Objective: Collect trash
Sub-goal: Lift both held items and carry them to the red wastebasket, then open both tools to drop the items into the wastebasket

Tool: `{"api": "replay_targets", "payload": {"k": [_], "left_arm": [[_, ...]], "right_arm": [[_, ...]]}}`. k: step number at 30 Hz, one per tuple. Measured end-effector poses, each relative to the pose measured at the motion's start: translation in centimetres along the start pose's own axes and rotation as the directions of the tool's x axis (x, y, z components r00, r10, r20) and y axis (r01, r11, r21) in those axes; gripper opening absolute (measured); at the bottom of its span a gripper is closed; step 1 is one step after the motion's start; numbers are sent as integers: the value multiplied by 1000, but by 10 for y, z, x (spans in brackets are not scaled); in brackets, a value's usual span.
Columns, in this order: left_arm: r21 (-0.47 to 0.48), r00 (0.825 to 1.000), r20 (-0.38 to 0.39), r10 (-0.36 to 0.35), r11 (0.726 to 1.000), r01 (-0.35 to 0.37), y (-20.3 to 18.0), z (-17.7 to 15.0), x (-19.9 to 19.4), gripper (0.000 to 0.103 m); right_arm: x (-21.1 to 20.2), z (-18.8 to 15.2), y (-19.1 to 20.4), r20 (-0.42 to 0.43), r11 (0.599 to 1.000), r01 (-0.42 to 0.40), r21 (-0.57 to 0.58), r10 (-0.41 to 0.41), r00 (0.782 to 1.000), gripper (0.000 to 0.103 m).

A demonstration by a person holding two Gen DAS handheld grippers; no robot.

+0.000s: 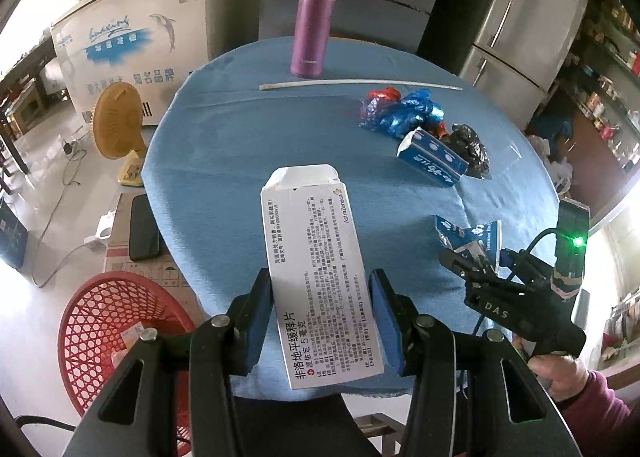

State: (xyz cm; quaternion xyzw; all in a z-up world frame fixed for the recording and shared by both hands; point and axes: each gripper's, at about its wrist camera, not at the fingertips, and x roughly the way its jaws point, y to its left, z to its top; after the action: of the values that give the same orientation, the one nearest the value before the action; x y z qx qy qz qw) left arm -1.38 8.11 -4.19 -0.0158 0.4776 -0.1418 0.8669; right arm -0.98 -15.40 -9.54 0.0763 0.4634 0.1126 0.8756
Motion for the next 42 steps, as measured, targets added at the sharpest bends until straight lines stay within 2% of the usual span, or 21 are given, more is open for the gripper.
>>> {"api": "replay_targets", "payload": {"k": [2,8,14,18,21,25,28,32,34,38,40,42], "left_arm": [[-12,1000,2,1,1000,-1,6,-3,-2,50],[-71,1000,-4,29,997,-30,33,-17,-13,50],[-161,989,-16,148,976,-148,83,-43,-32,50],[-243,971,-65,232,940,-241,126,-69,-40,50],[-301,954,-119,275,906,-298,156,-91,-41,50],[-346,941,-173,290,877,-333,182,-117,-41,50],[-378,941,-191,280,863,-334,194,-128,-40,50],[-397,947,-189,262,861,-317,203,-135,-39,51],[-404,950,-187,251,861,-308,208,-136,-40,53],[-417,950,-191,248,855,-307,213,-139,-40,55],[-425,949,-197,245,851,-308,216,-140,-39,55],[-427,950,-198,242,851,-306,217,-139,-37,55]], "right_arm": [[-2,-1,1,3,1000,-17,0,17,1000,62],[-8,3,26,22,996,-68,-63,70,997,62],[-4,13,72,-6,974,-191,-122,192,981,62],[5,18,122,-62,933,-316,-175,310,949,62],[12,18,163,-117,889,-406,-211,389,914,62],[20,14,215,-188,832,-499,-244,464,866,62],[27,9,244,-232,805,-538,-250,489,841,64],[42,6,265,-287,800,-560,-215,496,819,66],[49,5,270,-327,802,-571,-175,500,802,66],[54,6,272,-333,793,-595,-135,529,780,70],[53,7,275,-320,791,-597,-135,536,781,70],[52,7,275,-303,796,-588,-140,531,791,70]]}}
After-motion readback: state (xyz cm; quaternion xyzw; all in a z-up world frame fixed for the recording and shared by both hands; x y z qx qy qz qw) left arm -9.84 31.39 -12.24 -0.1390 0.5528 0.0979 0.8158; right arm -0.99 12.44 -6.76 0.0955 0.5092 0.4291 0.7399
